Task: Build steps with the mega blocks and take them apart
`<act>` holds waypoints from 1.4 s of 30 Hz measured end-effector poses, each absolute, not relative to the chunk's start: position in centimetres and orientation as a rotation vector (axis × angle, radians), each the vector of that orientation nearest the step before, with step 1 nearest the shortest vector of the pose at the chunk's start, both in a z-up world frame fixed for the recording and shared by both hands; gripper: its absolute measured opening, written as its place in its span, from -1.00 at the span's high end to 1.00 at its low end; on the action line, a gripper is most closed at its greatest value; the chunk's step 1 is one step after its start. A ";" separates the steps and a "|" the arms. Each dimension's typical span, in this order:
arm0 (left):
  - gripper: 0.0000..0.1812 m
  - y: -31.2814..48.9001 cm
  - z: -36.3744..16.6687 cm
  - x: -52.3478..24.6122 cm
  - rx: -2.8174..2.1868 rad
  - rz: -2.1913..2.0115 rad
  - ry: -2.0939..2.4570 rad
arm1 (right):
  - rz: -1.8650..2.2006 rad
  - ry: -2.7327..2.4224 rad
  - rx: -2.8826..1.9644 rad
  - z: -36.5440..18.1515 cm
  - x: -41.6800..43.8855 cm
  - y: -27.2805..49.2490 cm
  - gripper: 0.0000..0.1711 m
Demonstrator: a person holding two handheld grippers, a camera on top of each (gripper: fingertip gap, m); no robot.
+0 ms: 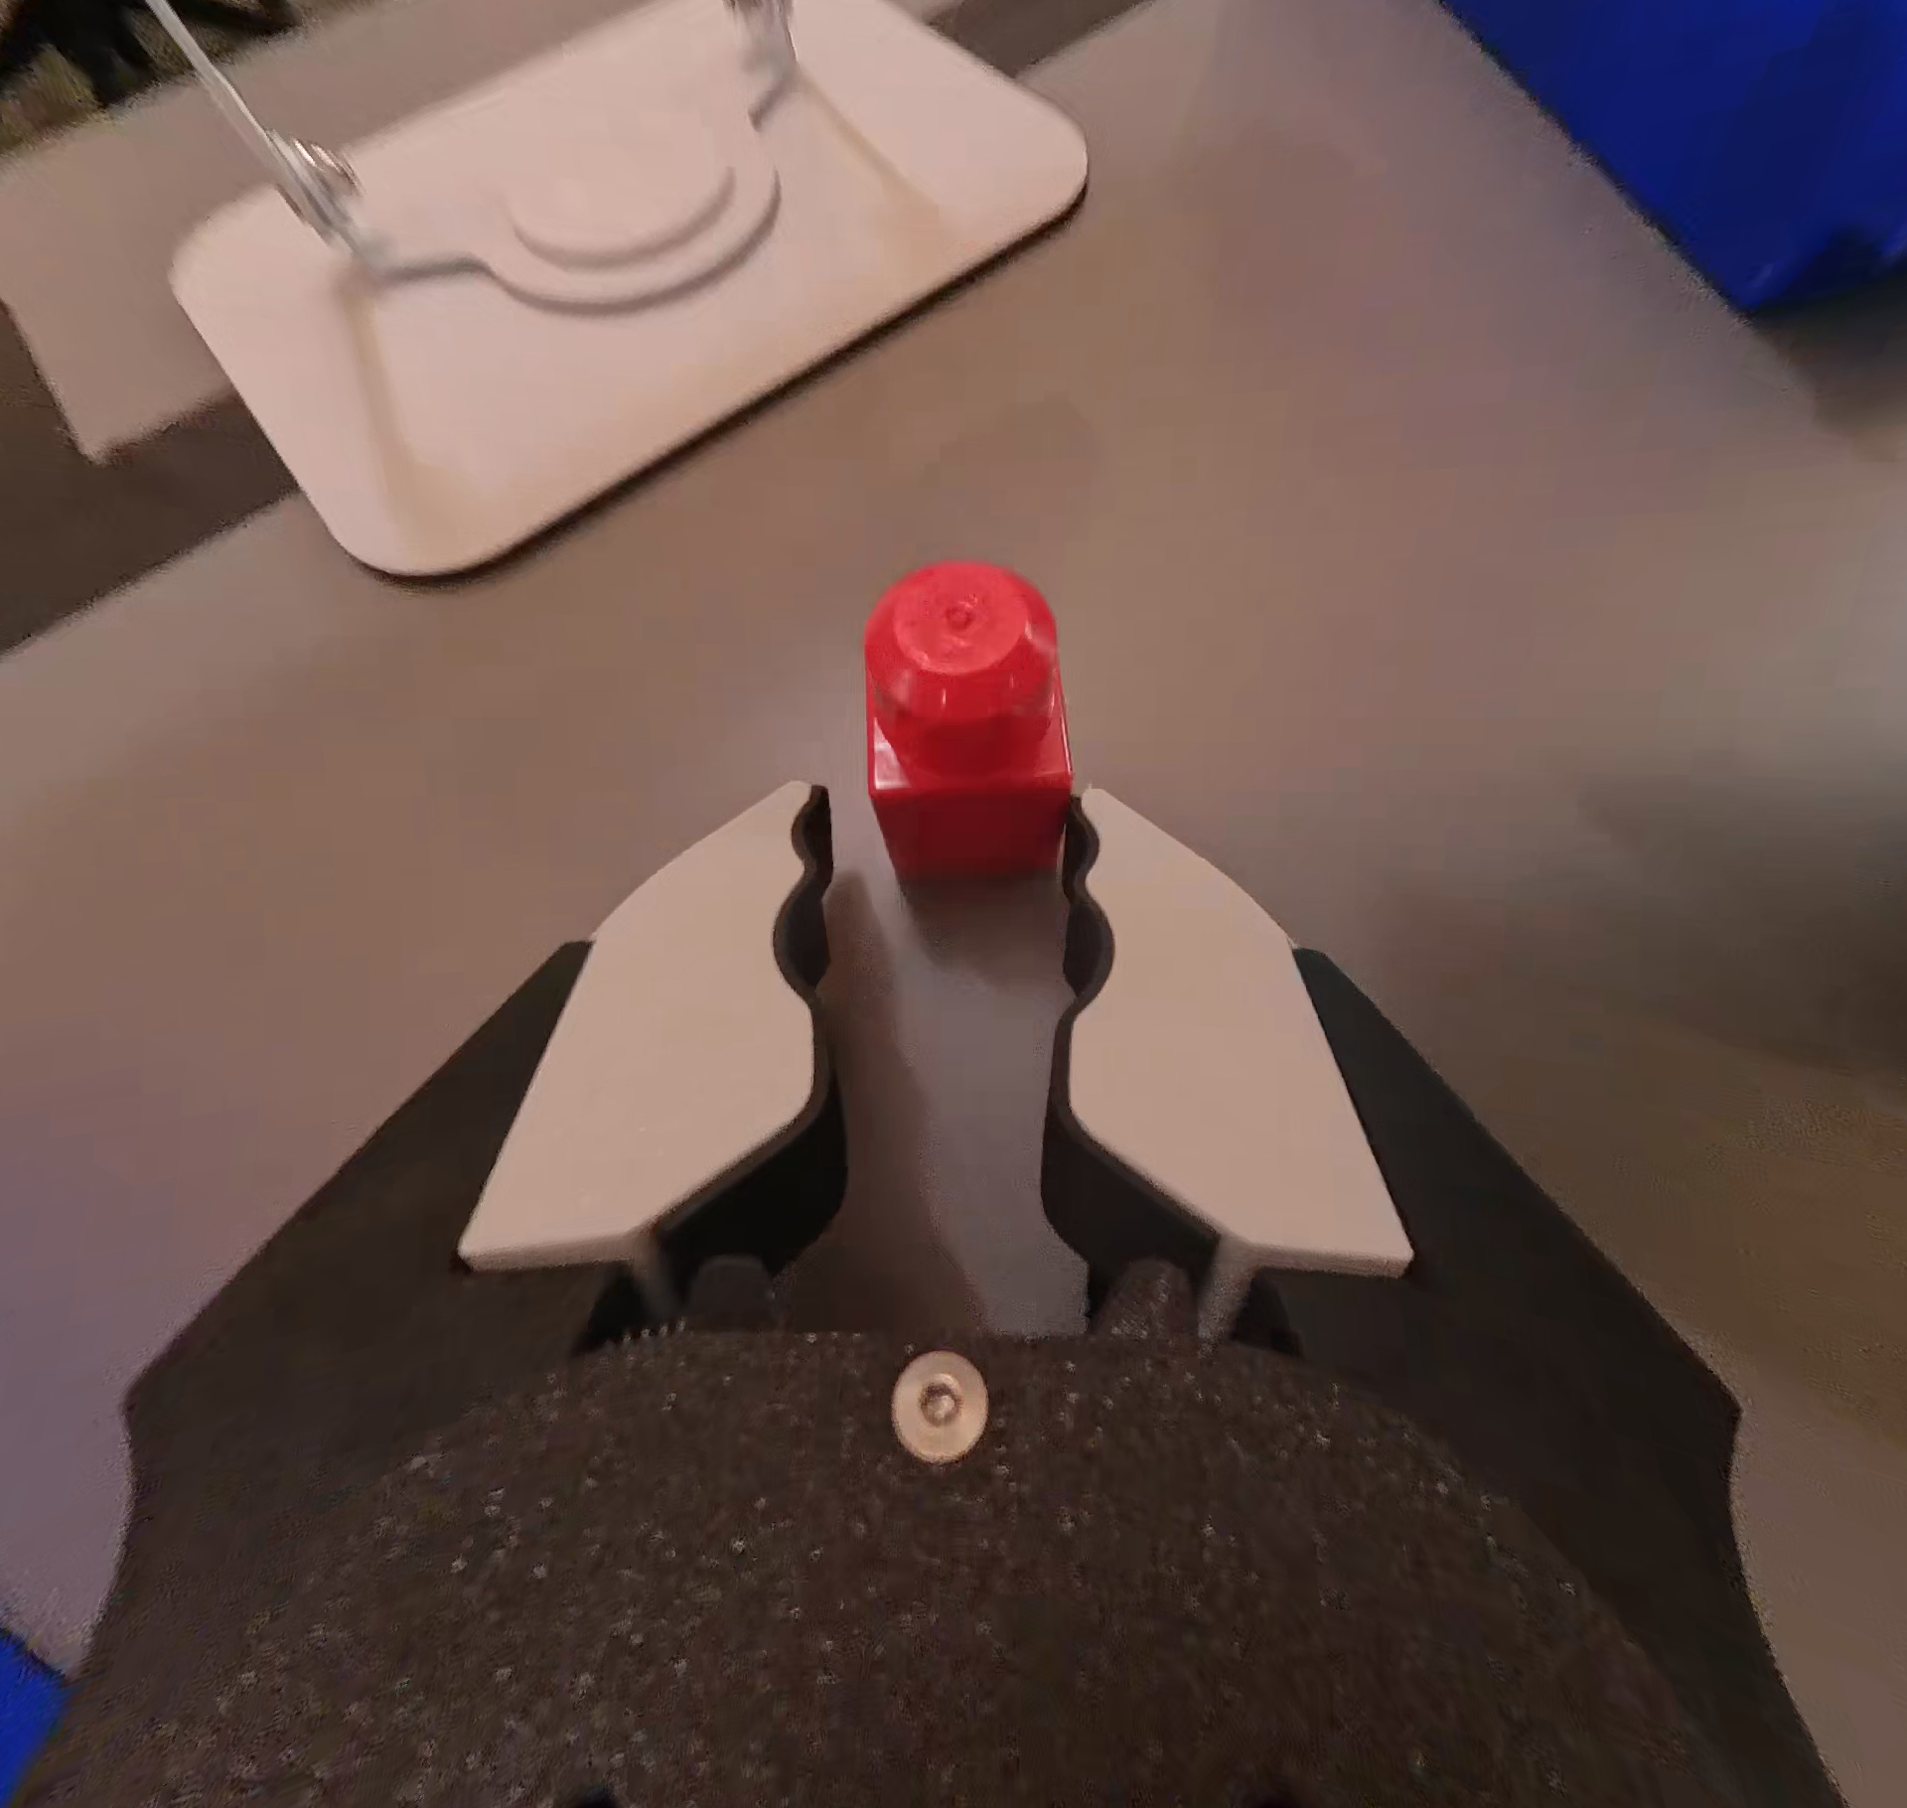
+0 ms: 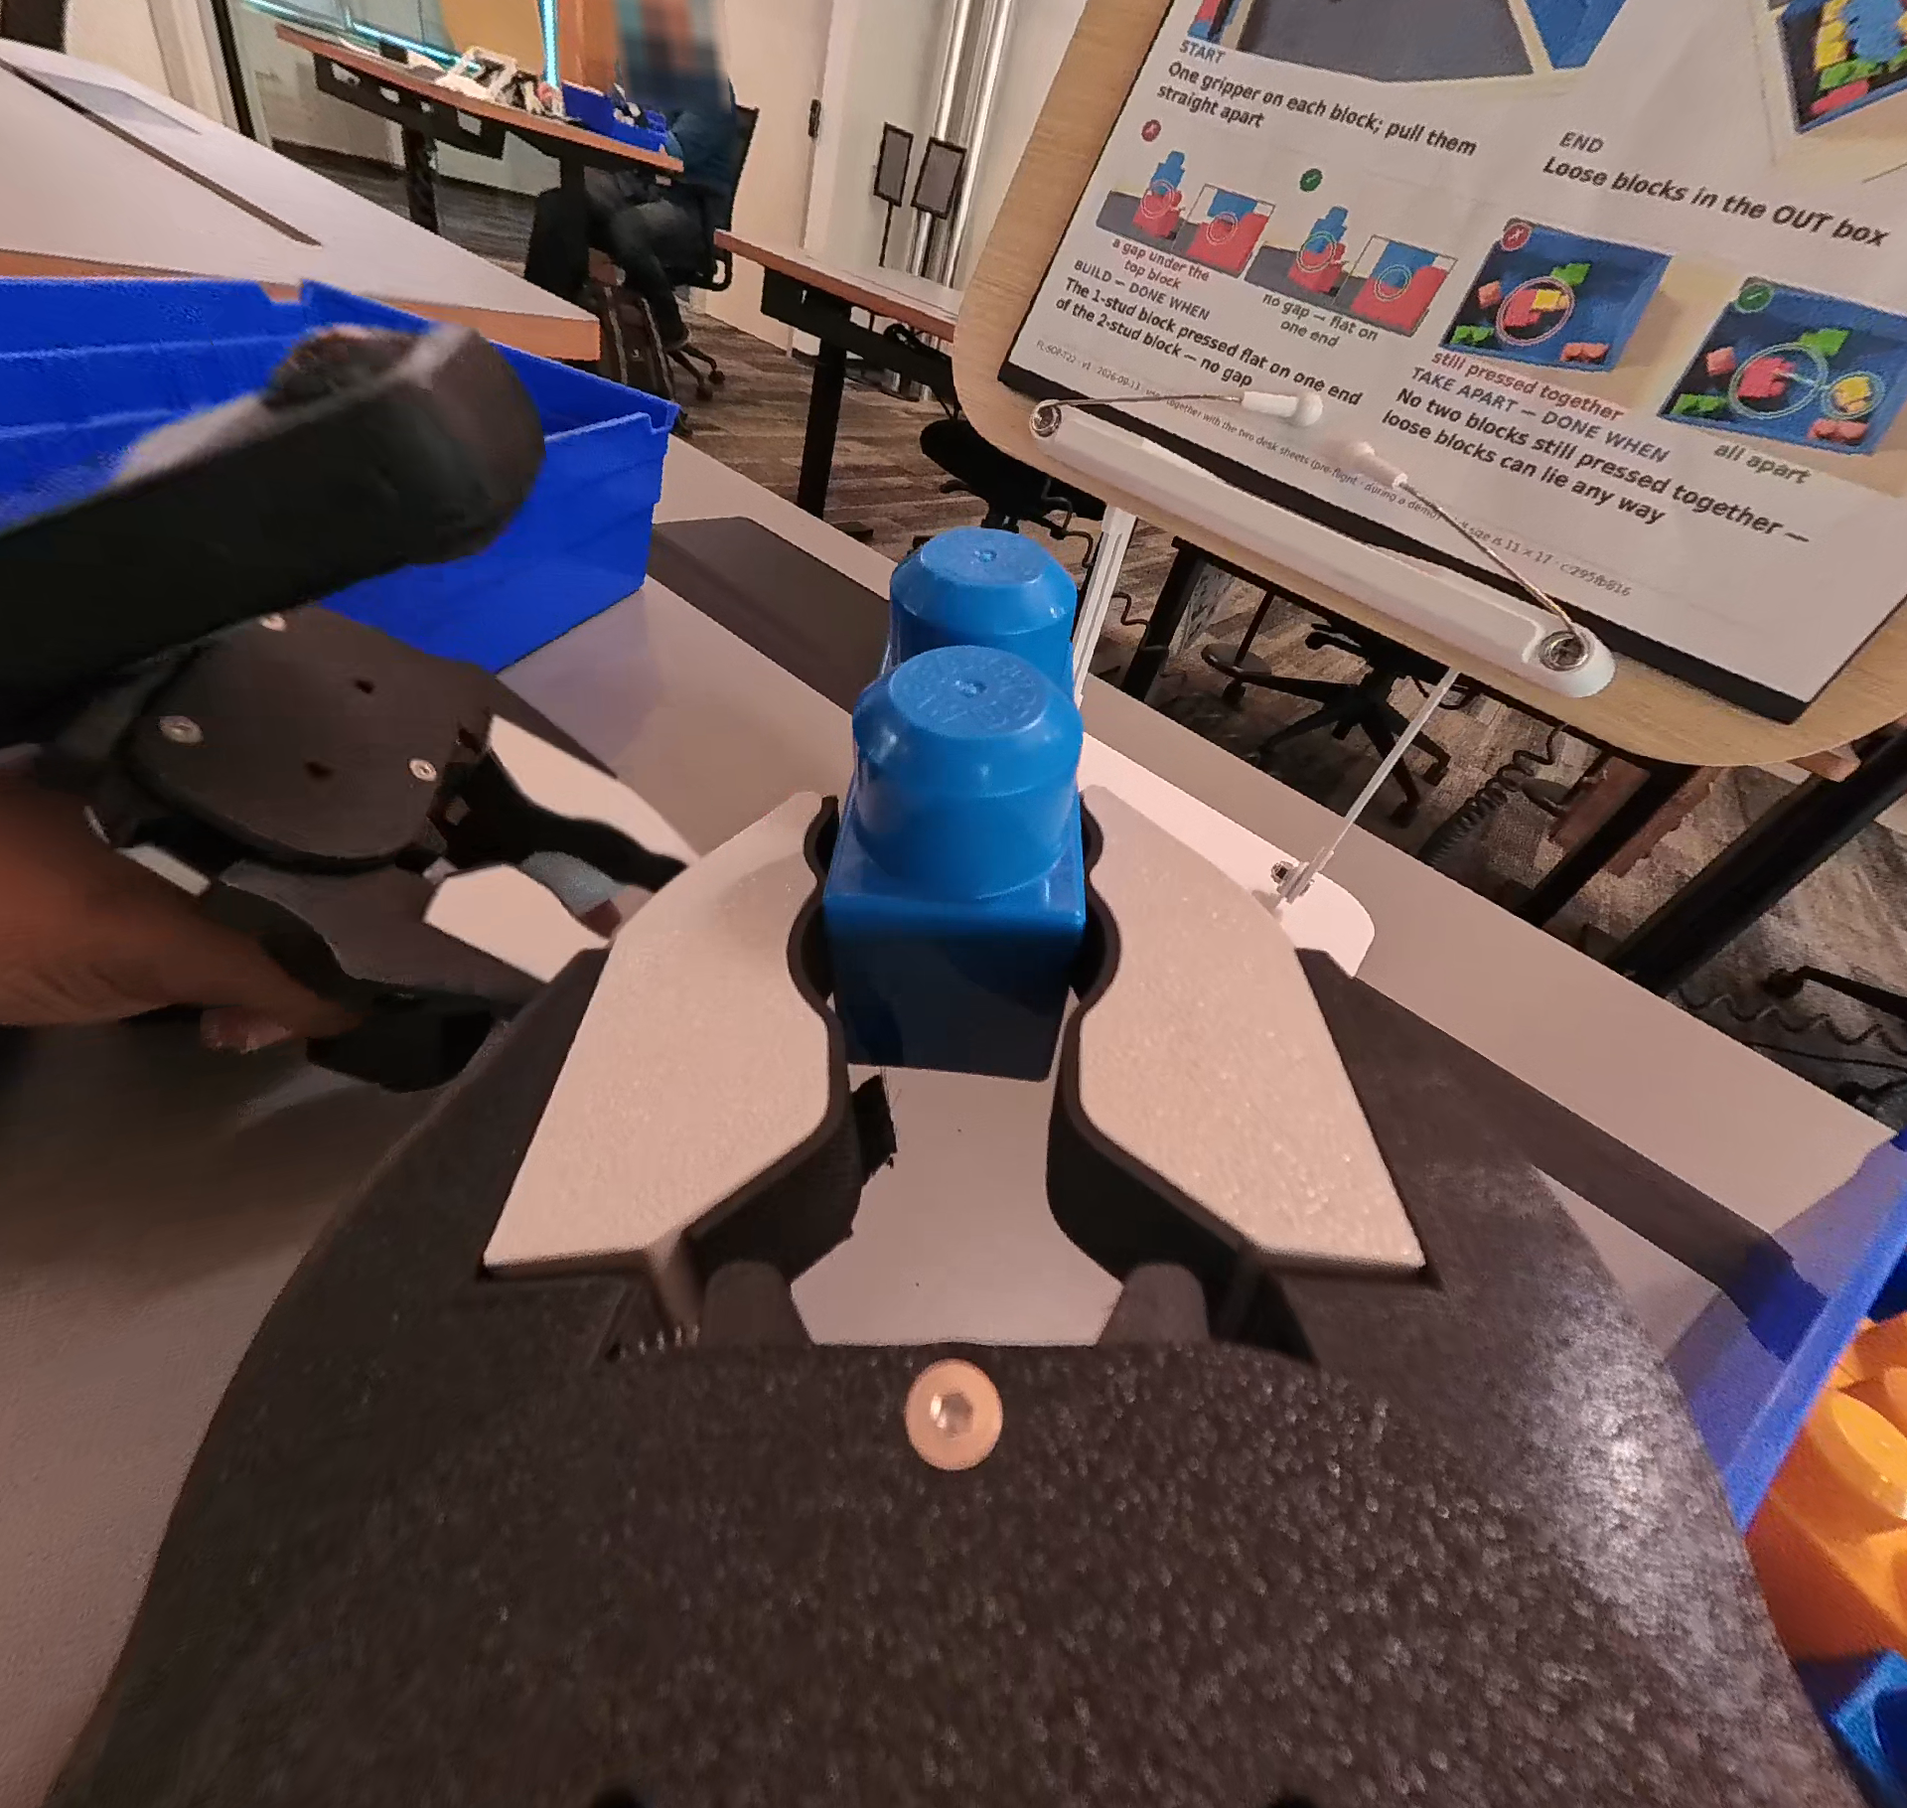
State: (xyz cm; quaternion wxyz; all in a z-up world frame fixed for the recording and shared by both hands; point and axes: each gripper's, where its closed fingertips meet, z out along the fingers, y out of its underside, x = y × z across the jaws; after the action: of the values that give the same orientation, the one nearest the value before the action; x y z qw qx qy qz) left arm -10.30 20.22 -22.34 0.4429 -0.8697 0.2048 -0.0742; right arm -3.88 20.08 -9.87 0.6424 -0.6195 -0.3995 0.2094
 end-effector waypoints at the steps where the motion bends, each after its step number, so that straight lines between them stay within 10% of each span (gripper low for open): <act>1: 0.53 20.3 -22.5 -10.5 -2.176 -0.173 0.496 | 0.478 -0.910 -1.412 -9.9 -3.9 20.1 0.51; 14: 0.22 20.6 -17.4 -10.1 -1.950 -0.195 0.462 | 0.490 -0.899 -1.405 -9.5 -3.6 20.2 0.51; 42: 0.61 11.3 -7.5 -2.2 -1.361 -1.049 0.839 | 1.577 -1.311 -1.154 -7.4 -2.9 10.9 0.52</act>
State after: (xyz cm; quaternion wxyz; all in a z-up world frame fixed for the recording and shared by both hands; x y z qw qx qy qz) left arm -2.23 11.31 -7.50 0.5766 -0.5815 0.3583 -0.4482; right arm -2.86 10.90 -7.37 0.3841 -0.4530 -0.5144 0.6187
